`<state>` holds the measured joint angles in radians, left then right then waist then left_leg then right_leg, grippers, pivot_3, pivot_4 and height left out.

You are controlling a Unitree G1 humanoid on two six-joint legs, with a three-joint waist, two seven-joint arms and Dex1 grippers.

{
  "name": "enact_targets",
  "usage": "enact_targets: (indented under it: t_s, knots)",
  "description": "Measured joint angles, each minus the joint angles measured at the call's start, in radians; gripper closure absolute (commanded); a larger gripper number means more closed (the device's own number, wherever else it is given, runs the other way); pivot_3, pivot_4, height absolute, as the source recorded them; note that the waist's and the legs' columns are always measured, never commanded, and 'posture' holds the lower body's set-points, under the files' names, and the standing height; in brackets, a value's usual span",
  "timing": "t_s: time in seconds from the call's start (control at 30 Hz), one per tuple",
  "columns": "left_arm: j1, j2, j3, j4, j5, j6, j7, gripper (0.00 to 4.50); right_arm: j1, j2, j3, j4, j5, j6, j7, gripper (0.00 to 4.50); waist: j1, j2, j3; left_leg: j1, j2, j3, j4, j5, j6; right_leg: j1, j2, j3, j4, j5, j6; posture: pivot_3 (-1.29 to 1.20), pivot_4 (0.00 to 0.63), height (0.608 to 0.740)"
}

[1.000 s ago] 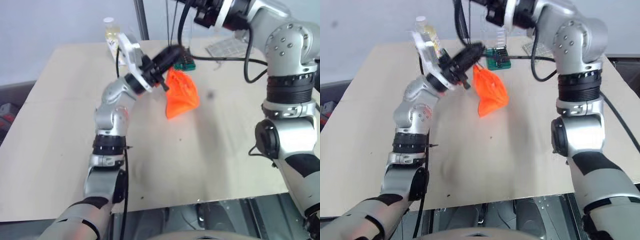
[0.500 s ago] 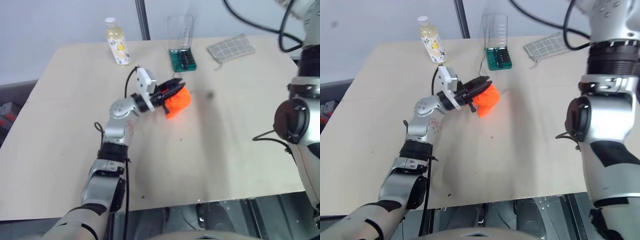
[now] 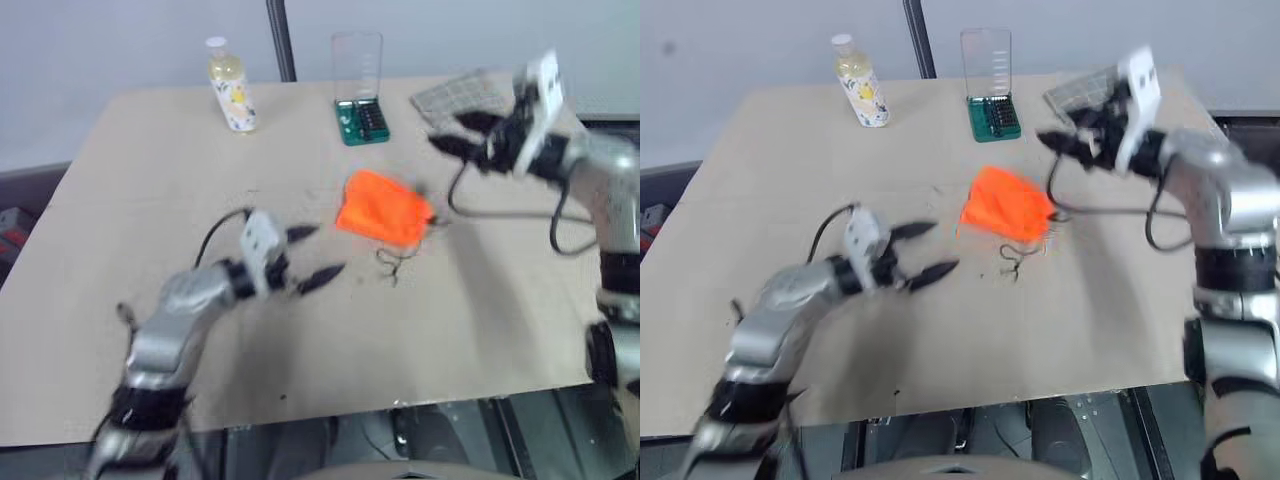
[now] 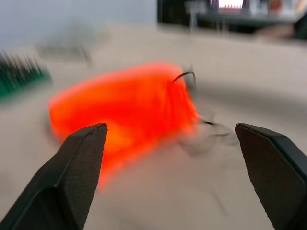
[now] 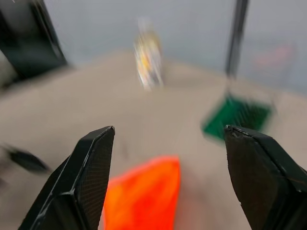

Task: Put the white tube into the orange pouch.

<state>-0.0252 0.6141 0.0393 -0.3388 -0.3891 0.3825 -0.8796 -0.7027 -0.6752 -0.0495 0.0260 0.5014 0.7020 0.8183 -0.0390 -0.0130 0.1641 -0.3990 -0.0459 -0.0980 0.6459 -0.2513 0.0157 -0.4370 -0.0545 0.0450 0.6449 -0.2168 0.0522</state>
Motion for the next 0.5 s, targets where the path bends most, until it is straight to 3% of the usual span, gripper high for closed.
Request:
enact_targets:
  t_s: [0.1, 0.23, 0.3, 0.5]
  knots:
    - [0.22, 0.044, 0.08, -0.02, 0.05, -0.049, 0.02, 0.05, 0.209, -0.044, 0.036, 0.007, -0.064, -0.114, 0.077, 0.84, 0.005, 0.002, 0.001, 0.0, 0.0, 0.002, 0.002, -0.001, 0.002, 0.001, 0.0, 0.001, 0.0, 0.0, 0.0, 0.0, 0.15, 0.74]
    - [0.367, 0.022, 0.221, -0.032, 0.055, -0.083, 0.091, 0.05, 0.371, -0.106, 0.03, 0.063, -0.138, -0.322, 0.17, 0.84, 0.013, 0.003, 0.002, 0.012, 0.001, 0.001, 0.004, -0.002, 0.003, 0.015, 0.0, -0.001, -0.003, 0.0, 0.0, 0.0, 0.15, 0.74]
    - [0.402, 0.002, 0.259, -0.036, 0.051, -0.083, 0.123, 0.05, 0.427, -0.114, 0.025, 0.099, -0.154, -0.396, 0.203, 0.84, 0.016, 0.002, 0.003, 0.021, 0.002, 0.002, 0.004, -0.002, 0.003, 0.026, 0.0, -0.002, -0.004, -0.005, 0.001, 0.0, 0.15, 0.74]
    - [0.458, -0.042, 0.323, -0.105, 0.019, -0.076, 0.18, 0.05, 0.537, -0.142, -0.038, 0.15, -0.146, -0.534, 0.308, 0.84, 0.024, 0.002, 0.003, 0.022, 0.005, 0.004, 0.007, -0.002, 0.004, 0.026, 0.003, -0.001, -0.003, -0.004, 0.0, 0.0, 0.15, 0.74]
